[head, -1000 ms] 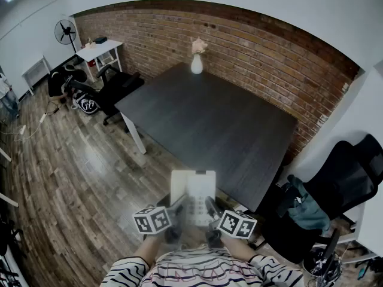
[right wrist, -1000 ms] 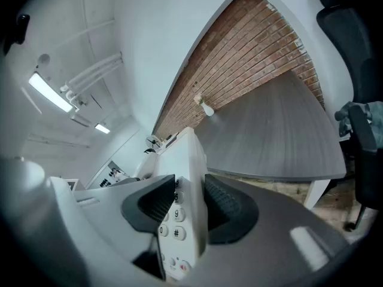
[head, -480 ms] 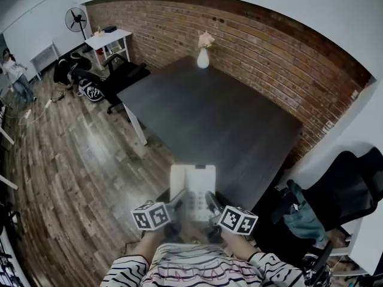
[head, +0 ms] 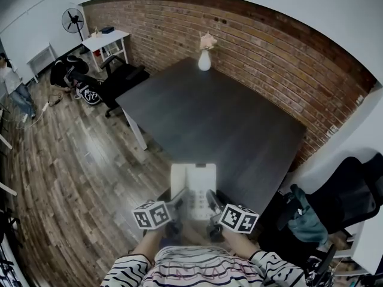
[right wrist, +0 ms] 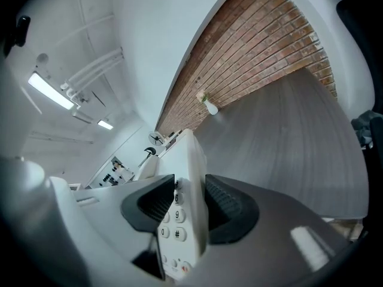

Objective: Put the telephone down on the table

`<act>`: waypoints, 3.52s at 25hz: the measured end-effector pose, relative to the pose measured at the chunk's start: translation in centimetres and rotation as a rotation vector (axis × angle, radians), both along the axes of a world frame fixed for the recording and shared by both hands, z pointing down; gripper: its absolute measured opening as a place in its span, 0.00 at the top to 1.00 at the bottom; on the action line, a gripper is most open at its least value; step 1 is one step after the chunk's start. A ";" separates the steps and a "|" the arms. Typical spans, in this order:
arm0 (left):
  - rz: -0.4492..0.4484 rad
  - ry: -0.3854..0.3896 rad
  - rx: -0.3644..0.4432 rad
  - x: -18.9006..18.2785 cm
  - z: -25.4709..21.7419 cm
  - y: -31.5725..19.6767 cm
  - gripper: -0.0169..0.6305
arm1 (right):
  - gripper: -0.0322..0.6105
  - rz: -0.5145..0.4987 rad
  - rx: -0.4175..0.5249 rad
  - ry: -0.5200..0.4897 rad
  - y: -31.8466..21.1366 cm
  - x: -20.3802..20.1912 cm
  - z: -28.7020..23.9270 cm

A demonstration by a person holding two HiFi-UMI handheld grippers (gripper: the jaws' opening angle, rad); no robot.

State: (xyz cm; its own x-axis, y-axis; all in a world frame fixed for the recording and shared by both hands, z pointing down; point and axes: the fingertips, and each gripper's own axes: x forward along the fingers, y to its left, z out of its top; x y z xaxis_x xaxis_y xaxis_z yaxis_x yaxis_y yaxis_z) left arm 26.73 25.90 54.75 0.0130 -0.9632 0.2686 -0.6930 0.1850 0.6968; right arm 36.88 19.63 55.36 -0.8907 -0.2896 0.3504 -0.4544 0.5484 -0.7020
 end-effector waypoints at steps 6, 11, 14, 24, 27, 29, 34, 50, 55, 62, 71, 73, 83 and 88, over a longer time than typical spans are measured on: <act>0.049 -0.011 -0.010 -7.7 -1.2 -1.3 0.46 | 0.71 0.049 -0.014 -0.005 -0.8 -7.3 -0.8; 0.091 -0.021 -0.012 -14.4 -1.6 -2.3 0.46 | 0.71 0.096 -0.012 -0.014 -1.4 -13.7 -1.3; 0.118 -0.026 -0.022 -17.8 -1.5 -3.0 0.46 | 0.71 0.126 -0.015 -0.017 -1.9 -16.8 -1.2; 0.156 -0.024 -0.038 -26.5 -1.2 -5.8 0.46 | 0.71 0.164 -0.033 -0.017 -4.3 -25.4 -0.6; 0.149 -0.013 -0.040 -28.0 -0.9 -7.5 0.46 | 0.71 0.154 -0.048 -0.016 -6.0 -26.9 -0.2; 0.142 -0.014 -0.039 -28.9 -0.8 -9.1 0.46 | 0.71 0.145 -0.049 -0.018 -7.7 -27.9 -0.2; 0.108 -0.016 -0.036 -30.8 -0.7 -13.1 0.46 | 0.71 0.109 -0.049 -0.021 -12.0 -30.0 0.1; 0.108 -0.003 -0.037 -32.5 -0.2 -25.9 0.46 | 0.72 0.111 -0.041 -0.024 -25.0 -31.5 -0.1; 0.130 0.012 -0.033 -34.2 0.3 -28.1 0.46 | 0.72 0.132 -0.042 -0.017 -26.8 -33.1 0.6; 0.231 0.018 -0.039 -38.7 0.8 -32.2 0.46 | 0.72 0.232 -0.047 -0.019 -29.7 -37.3 0.7; 0.356 -0.002 -0.054 -45.8 0.4 -38.9 0.46 | 0.72 0.365 -0.045 -0.014 -35.0 -43.8 0.5; 0.381 -0.007 -0.052 -47.2 0.3 -40.4 0.46 | 0.72 0.390 -0.045 -0.019 -36.2 -45.2 0.4; 0.482 -0.014 -0.065 -52.1 1.1 -47.1 0.46 | 0.72 0.491 -0.059 -0.020 -41.6 -50.0 1.3; 0.523 -0.021 -0.088 -53.4 2.0 -50.4 0.46 | 0.72 0.534 -0.075 -0.021 -44.4 -51.2 2.3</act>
